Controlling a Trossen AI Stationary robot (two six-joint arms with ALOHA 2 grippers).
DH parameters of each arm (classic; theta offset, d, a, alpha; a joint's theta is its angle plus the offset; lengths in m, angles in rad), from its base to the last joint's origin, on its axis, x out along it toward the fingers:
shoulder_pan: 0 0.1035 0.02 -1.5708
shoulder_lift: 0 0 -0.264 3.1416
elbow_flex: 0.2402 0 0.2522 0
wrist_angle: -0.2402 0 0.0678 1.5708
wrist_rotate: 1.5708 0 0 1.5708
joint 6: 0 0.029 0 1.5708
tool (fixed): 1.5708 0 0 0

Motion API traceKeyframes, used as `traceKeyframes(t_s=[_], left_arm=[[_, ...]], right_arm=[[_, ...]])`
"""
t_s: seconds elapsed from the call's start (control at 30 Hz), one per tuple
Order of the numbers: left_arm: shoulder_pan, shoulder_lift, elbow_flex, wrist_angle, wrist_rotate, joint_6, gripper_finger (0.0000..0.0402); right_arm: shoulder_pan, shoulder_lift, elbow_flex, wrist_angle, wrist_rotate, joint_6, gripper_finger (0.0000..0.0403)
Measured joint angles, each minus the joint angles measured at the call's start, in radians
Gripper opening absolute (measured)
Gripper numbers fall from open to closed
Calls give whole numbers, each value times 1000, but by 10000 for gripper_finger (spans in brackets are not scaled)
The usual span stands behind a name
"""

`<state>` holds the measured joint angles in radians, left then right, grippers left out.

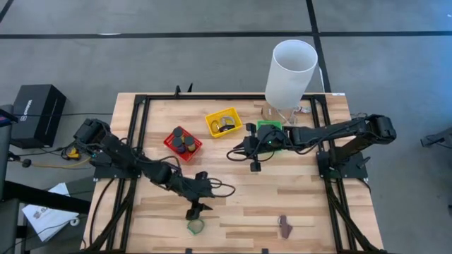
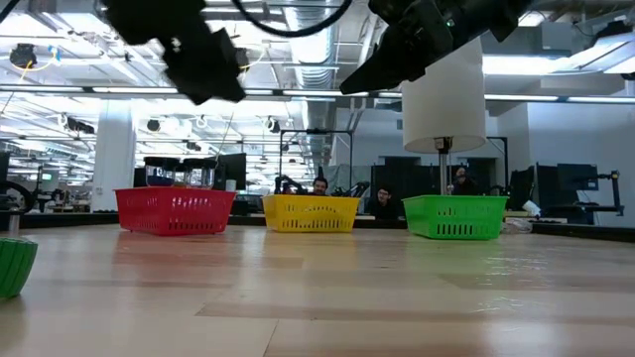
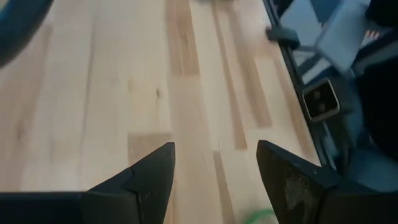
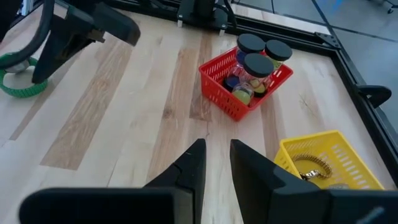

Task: Pick & Place Office items
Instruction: Put the green watch into the yellow basket

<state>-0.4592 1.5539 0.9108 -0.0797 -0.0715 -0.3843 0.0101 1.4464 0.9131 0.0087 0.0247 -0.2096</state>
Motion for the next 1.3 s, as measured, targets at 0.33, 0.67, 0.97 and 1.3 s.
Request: traceKeyframes(t_s=[0.33,0.67,0.97,1.3], left_arm=[[-89,8,-1,-18,-13,-17,234],[-126,18,-68,-27,-40,-176,235],[-184,48,-127,40,-35,-206,235],[-190,185,-129,106,-37,-202,223]], right_arm=[[1,0,0,0,0,0,65],[1,0,0,-1,0,0,65],[1,-1,0,-7,0,0,65],[1,-1,0,-12,1,0,65]])
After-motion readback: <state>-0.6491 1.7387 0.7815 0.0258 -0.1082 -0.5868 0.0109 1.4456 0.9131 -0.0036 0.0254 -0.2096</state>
